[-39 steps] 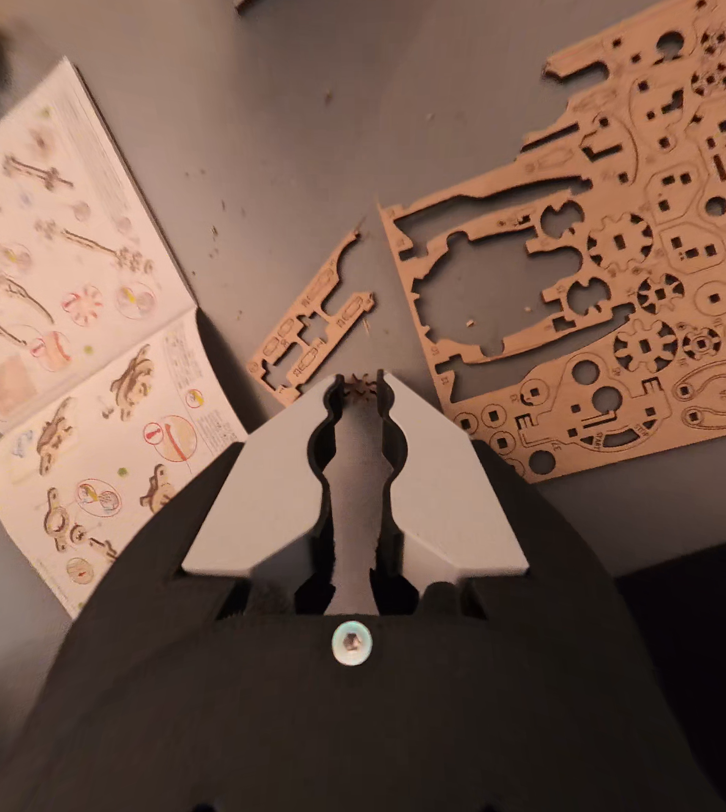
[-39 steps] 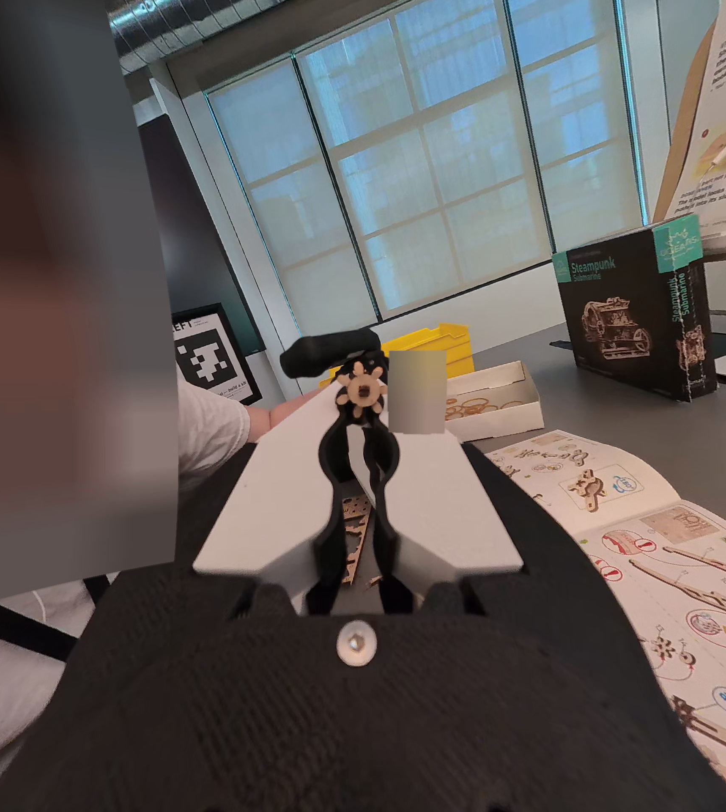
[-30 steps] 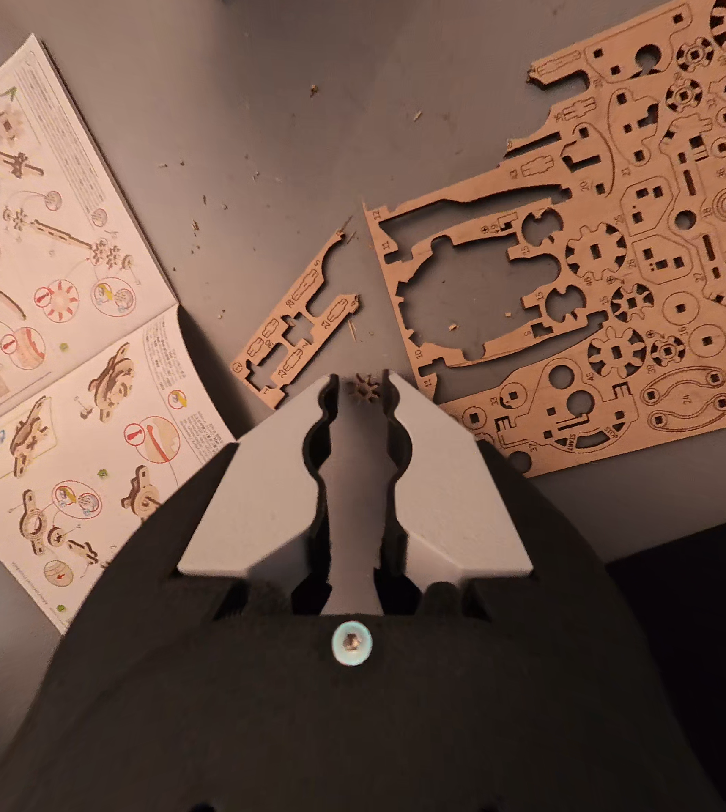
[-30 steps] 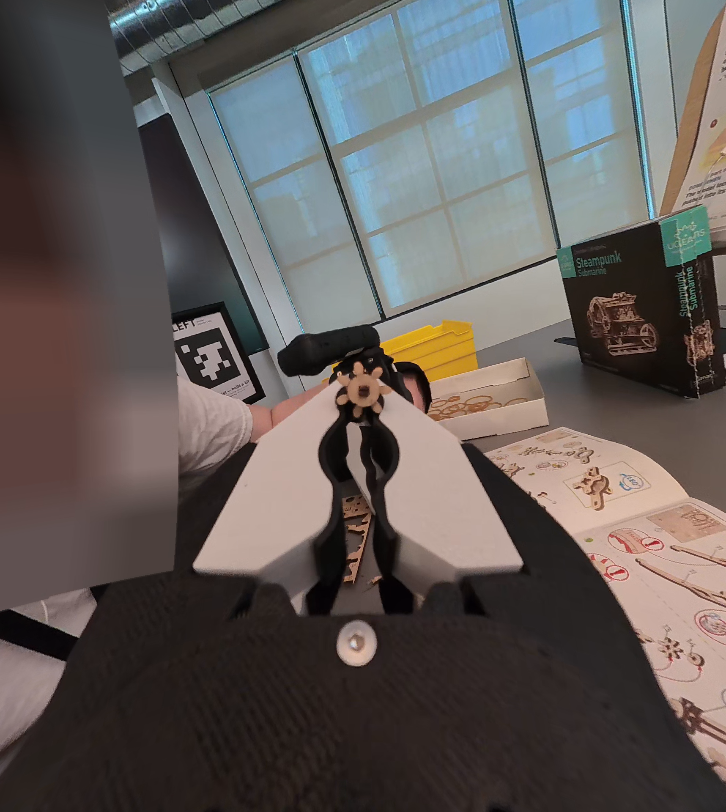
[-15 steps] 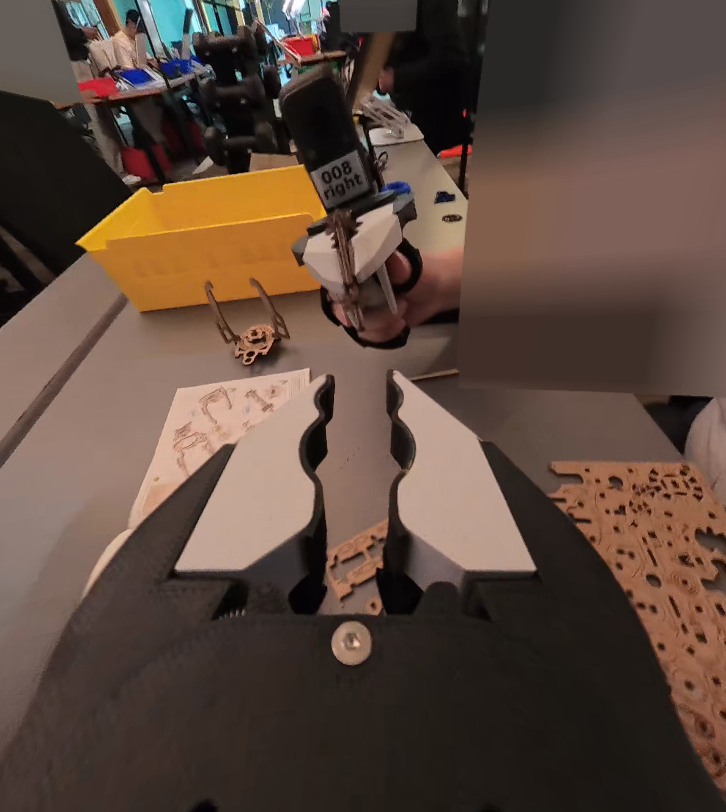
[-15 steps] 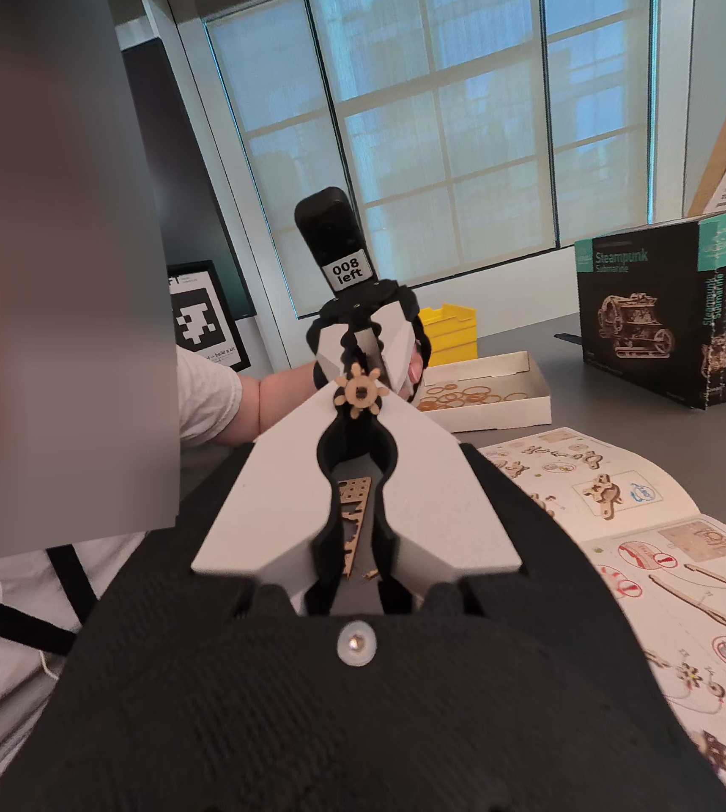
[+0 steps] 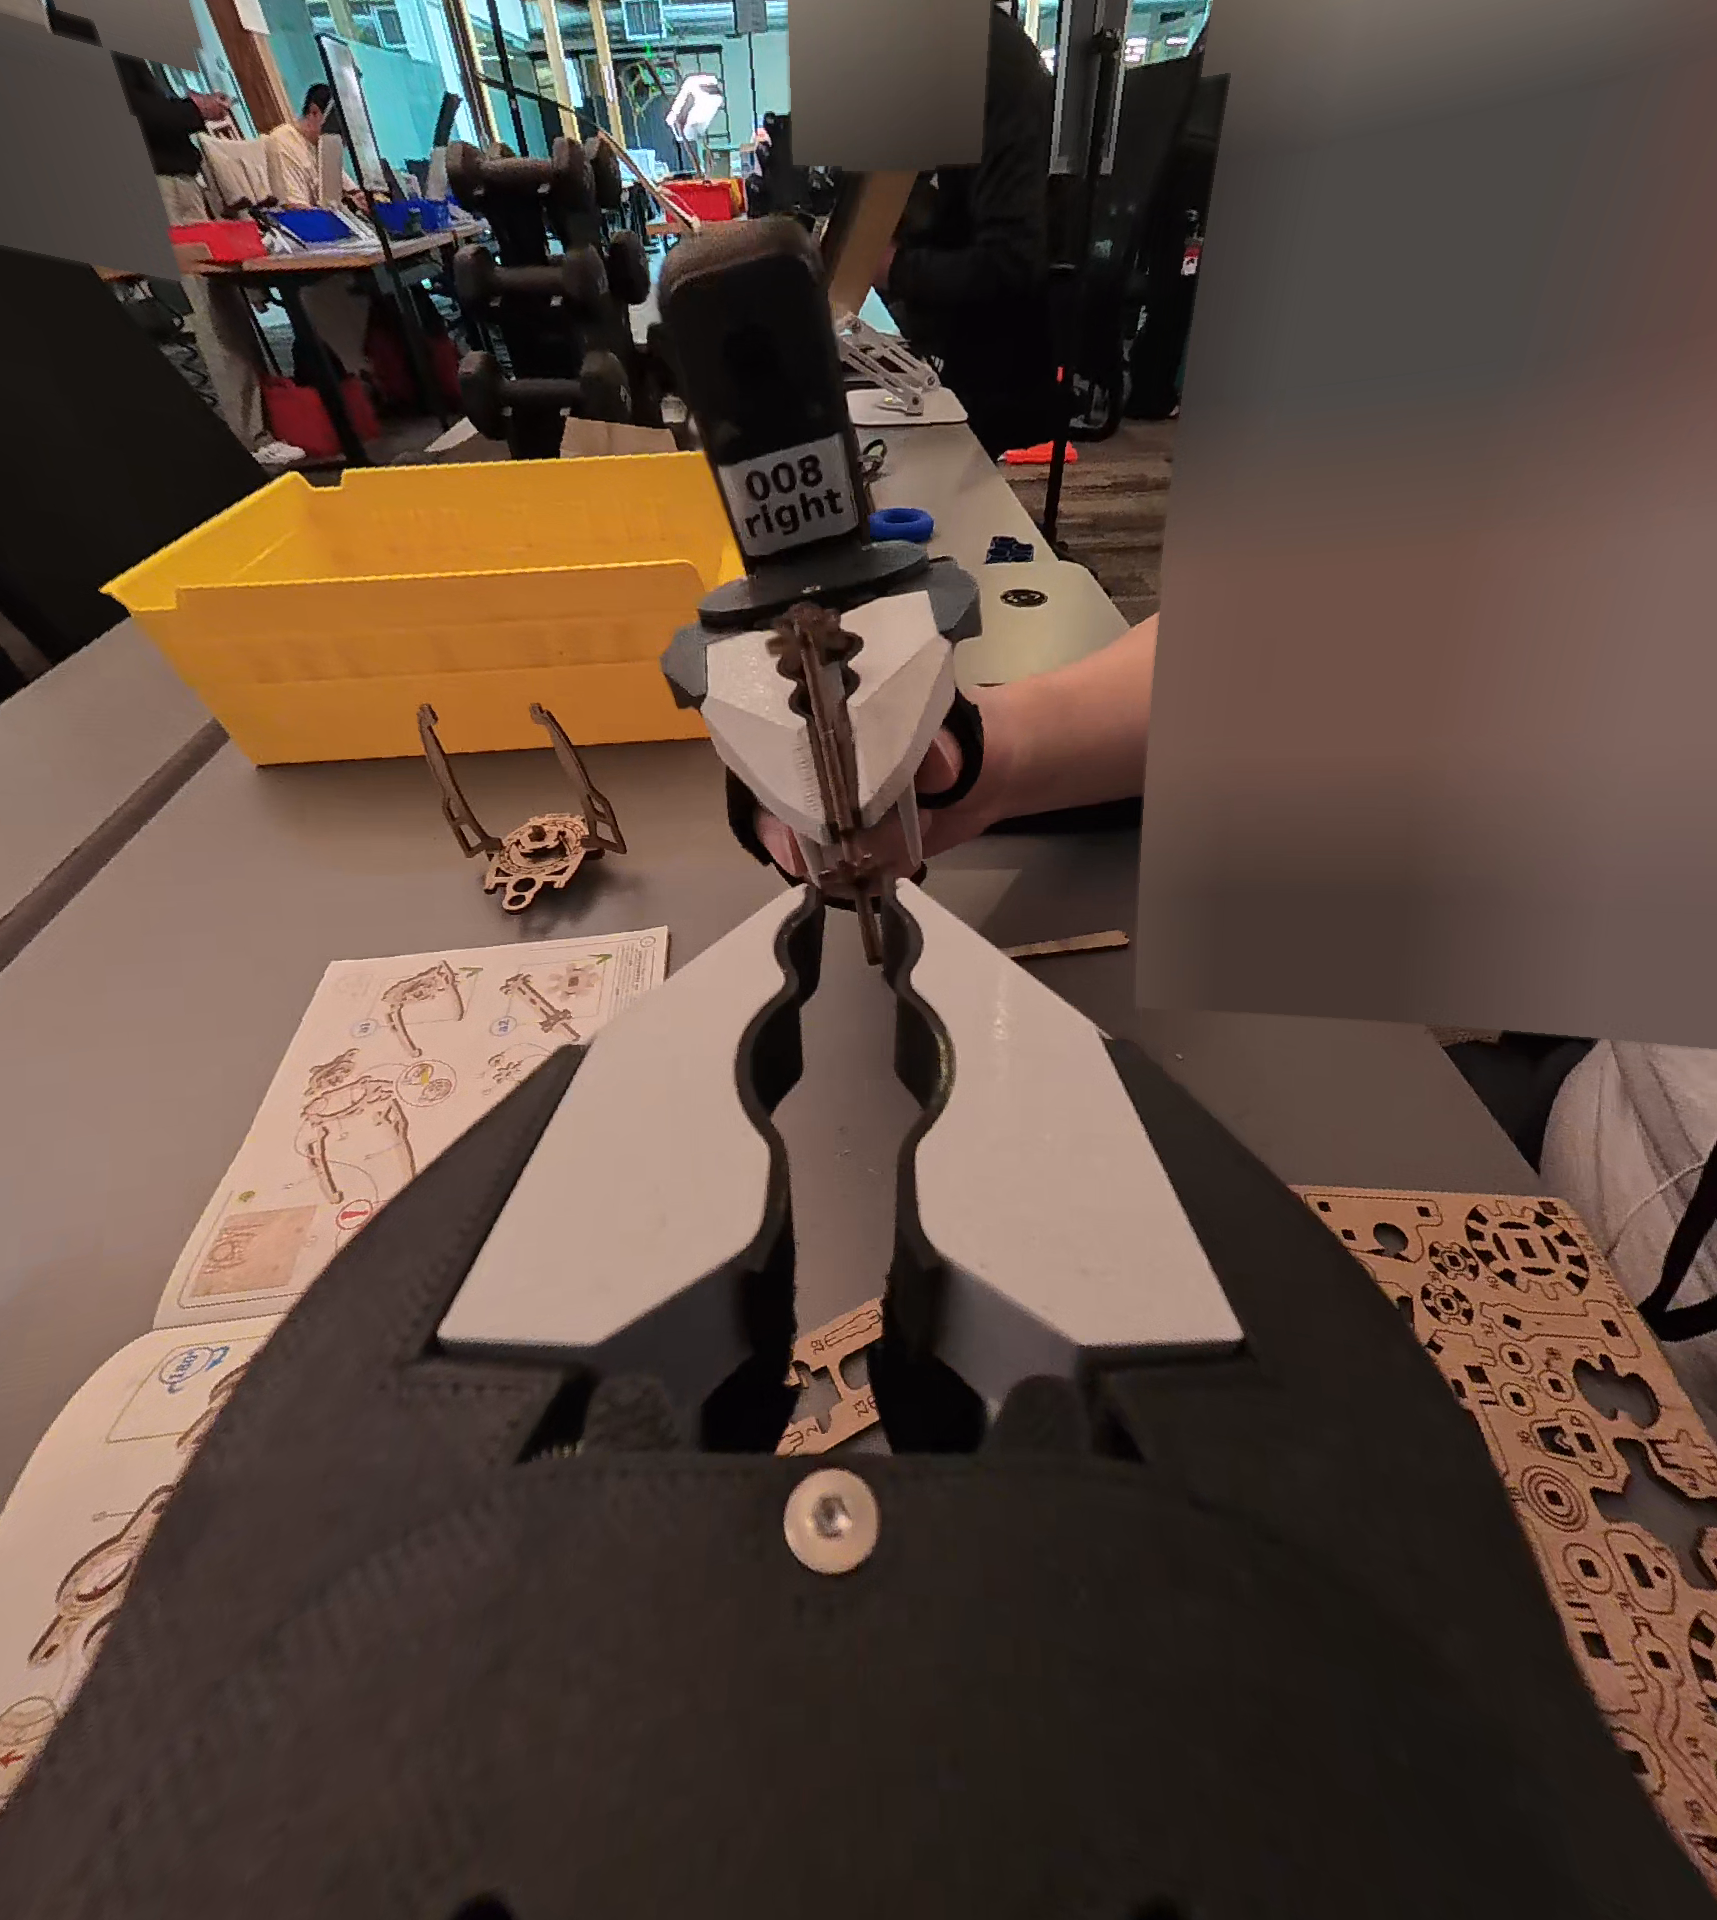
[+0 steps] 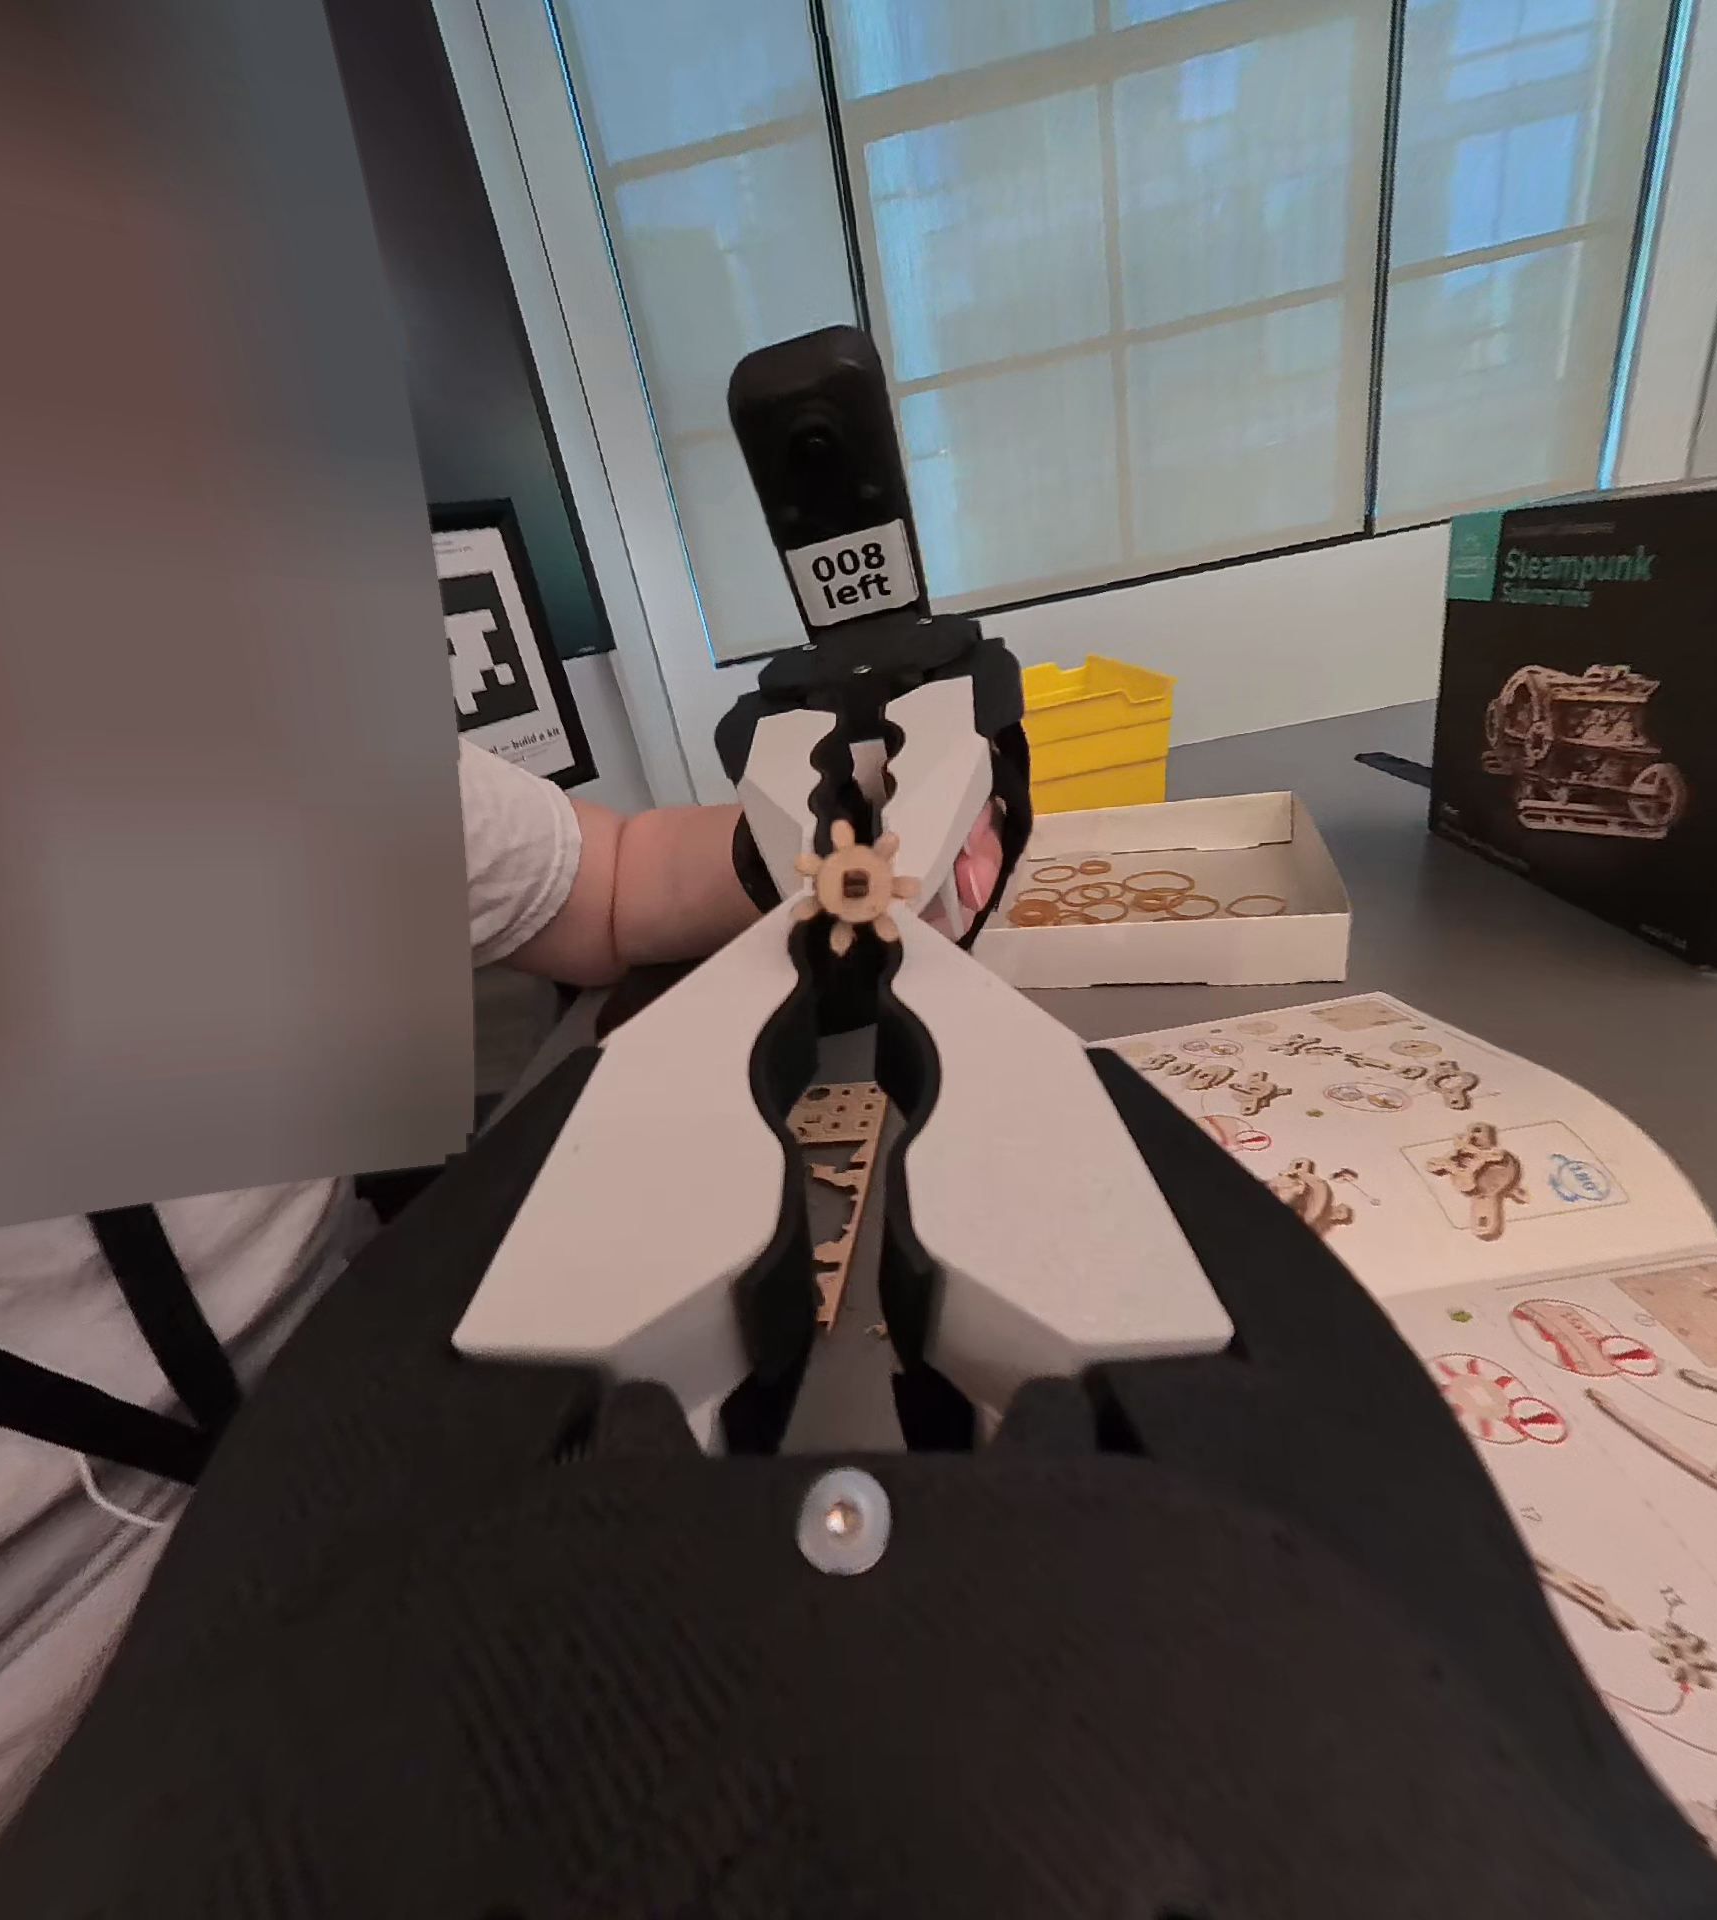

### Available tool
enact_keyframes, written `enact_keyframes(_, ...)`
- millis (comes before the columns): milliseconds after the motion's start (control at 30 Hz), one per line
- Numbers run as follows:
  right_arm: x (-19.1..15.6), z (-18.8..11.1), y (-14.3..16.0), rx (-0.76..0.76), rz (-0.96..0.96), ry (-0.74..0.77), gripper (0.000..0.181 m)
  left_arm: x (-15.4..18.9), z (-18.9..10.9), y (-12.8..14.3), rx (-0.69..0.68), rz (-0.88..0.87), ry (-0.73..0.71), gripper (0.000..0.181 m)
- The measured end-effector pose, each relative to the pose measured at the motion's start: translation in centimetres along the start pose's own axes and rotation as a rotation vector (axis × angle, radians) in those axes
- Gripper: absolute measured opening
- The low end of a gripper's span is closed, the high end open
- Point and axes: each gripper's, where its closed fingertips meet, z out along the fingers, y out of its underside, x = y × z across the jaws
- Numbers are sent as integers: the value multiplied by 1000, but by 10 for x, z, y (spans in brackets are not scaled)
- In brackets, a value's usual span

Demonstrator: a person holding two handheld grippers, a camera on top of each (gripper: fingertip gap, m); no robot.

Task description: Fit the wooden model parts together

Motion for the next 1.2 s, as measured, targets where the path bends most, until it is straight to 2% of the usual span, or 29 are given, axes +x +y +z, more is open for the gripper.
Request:
enact_keyframes(333, -6, 4, 5, -70, -189, 47, 0, 6, 2, 7, -24, 14, 43, 4)
enact_keyframes(433, -3, 2, 4, -62, -164, 47, 0, 4, 0, 4, 1, 12, 35, 0)
enact_keyframes(633, -1, 1, 10, -103, -167, 45, 1, 2, 0, 11, -43, 76, 10, 0)
enact_keyframes(833, 9, -4, 12, -136, -175, 74, 12, -8, -3, 22, -106, 121, -35, 0)
enact_keyframes(1067, 8, -3, 17, -173, -183, 62, 8, -4, -1, 32, -166, 137, -9, 0)
enact_keyframes(1200, 7, -4, 17, -169, -172, 53, 8, -4, 0, 30, -147, 124, -7, 0)
